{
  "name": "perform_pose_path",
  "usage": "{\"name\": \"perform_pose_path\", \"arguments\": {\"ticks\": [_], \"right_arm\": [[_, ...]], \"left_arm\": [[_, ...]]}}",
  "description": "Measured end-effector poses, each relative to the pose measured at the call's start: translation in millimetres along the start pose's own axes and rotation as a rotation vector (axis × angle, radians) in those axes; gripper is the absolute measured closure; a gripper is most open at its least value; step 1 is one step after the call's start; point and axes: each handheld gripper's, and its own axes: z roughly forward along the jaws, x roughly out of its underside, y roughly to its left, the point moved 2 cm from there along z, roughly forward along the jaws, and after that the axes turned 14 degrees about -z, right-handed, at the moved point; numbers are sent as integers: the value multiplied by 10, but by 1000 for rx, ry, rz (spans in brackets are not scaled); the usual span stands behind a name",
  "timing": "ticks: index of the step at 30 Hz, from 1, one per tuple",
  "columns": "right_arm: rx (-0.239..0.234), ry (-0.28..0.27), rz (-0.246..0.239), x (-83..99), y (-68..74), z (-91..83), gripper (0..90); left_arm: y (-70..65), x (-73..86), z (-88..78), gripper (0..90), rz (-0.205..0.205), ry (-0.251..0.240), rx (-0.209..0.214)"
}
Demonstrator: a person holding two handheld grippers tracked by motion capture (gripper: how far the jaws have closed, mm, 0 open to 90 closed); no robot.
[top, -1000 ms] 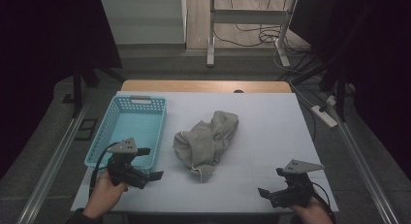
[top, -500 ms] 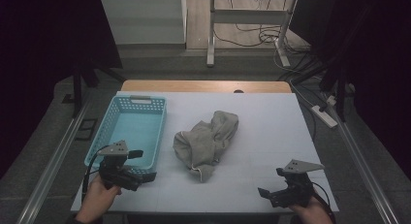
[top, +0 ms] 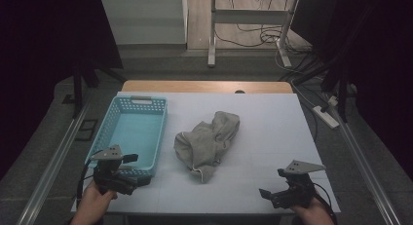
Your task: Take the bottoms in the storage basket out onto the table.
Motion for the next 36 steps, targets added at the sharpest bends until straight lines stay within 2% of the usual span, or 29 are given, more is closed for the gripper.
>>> {"name": "perform_pose_path", "arguments": {"ticks": [14,28,36], "right_arm": [[2,2,-1,-1,1,3,5],[0,7,-1,-1,1,4,5],[0,10,-3,-2,1,7,5]], "left_arm": [[51,151,-93,0,-24,-4,-22],[117,344,-198,0,-58,18,-54],[156,447,-297,0,-83,6,-65]]}}
